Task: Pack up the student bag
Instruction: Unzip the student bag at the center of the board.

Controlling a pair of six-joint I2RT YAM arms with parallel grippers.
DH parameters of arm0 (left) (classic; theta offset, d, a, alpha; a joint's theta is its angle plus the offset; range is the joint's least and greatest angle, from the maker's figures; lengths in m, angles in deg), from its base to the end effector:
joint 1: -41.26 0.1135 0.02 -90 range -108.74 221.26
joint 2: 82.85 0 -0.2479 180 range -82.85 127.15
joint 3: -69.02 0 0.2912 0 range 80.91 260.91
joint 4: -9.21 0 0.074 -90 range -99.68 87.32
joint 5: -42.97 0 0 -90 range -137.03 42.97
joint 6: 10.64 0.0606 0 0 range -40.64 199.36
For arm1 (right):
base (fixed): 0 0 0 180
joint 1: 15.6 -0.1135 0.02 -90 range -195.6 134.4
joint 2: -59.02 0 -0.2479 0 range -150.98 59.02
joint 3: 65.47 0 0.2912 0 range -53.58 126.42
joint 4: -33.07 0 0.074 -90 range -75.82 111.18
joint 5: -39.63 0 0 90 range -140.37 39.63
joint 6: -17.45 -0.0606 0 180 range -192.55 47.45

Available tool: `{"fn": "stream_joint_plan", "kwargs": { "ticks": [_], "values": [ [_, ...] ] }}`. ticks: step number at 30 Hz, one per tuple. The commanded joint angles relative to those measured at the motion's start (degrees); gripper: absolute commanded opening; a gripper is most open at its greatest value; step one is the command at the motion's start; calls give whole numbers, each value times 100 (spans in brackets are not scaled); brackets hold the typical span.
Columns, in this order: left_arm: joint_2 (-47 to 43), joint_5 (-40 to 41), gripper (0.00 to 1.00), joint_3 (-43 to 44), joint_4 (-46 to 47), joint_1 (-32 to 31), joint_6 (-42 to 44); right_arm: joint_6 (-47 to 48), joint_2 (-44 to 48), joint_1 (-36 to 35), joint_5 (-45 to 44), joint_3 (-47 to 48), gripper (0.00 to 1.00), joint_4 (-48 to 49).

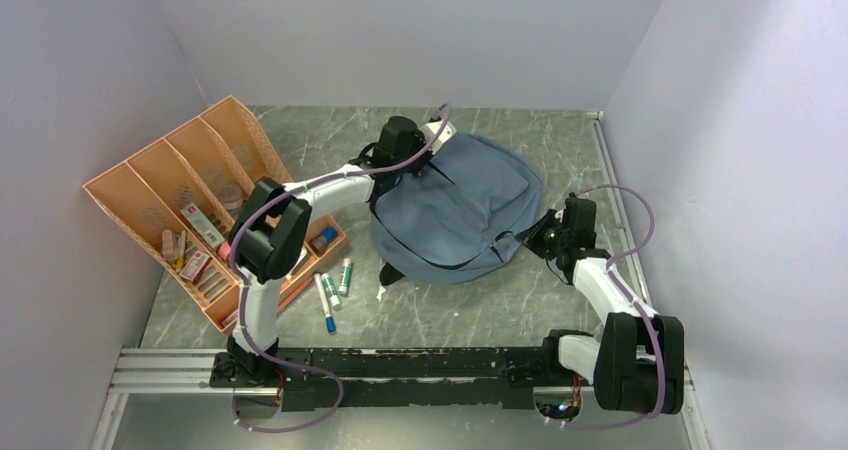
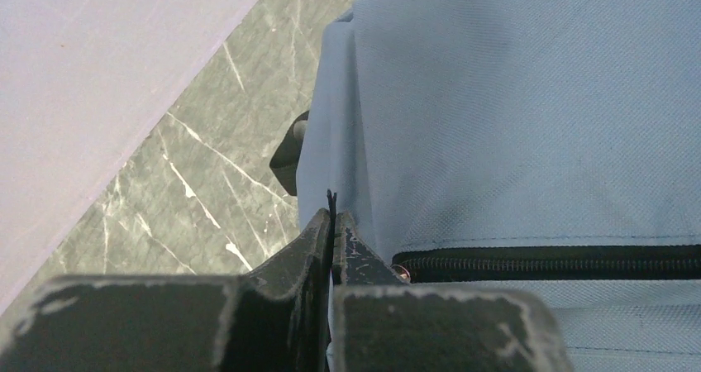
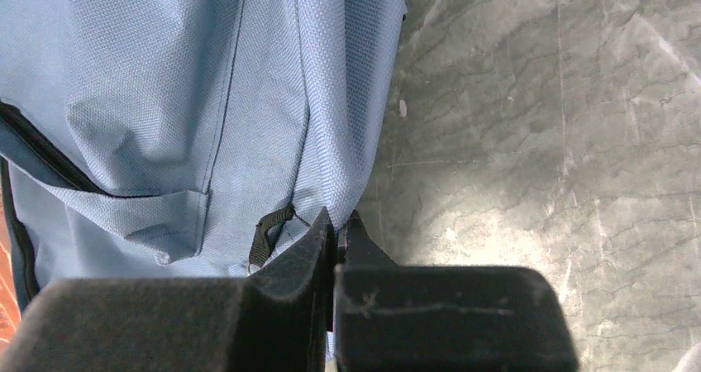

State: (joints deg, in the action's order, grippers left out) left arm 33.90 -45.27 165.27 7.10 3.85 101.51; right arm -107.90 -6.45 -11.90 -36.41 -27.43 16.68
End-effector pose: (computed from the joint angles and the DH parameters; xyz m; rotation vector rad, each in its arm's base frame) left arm 0.4210 -0.3196 0.1812 0.9599 1.7180 -0.1443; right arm 0.2717 -0.0029 0.1129 0.6761 2.2769 0.5552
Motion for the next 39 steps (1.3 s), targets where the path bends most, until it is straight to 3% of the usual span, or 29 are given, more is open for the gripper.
{"fn": "stream_joint_plan", "kwargs": {
  "ticks": [1, 4, 9, 16, 23, 27, 32, 39],
  "values": [
    [35, 64, 5, -25, 403, 342, -83, 255, 134, 234, -420, 90, 0, -256],
    [-37, -115, 6, -217, 612, 374, -261, 278, 196, 250, -289, 111, 0, -246],
    [-283, -711, 30, -524, 1015, 383, -736, 385, 380, 247, -25, 290, 1, -356],
    [-826, -923, 49, -892, 1379, 384, -1489, 388, 828, 245, -147, 824, 37, -743],
    [-1589, -1017, 53, -1815, 1619, 368, -2148, 609, 908, 232, -161, 1289, 45, -763],
    [-1965, -1052, 52, -2387, 1606, 220, -2598, 1035, 315, -172, -318, 2033, 43, -995],
    [-2340, -695, 51, -3100, 1627, -210, -2816, 1372, -592, -1259, -979, 2929, 32, -1057],
    [-2690, -227, 50, -4073, 2014, -544, -3438, 1940, -2153, -1929, -1191, 4031, 18, -1131]
  ]
}}
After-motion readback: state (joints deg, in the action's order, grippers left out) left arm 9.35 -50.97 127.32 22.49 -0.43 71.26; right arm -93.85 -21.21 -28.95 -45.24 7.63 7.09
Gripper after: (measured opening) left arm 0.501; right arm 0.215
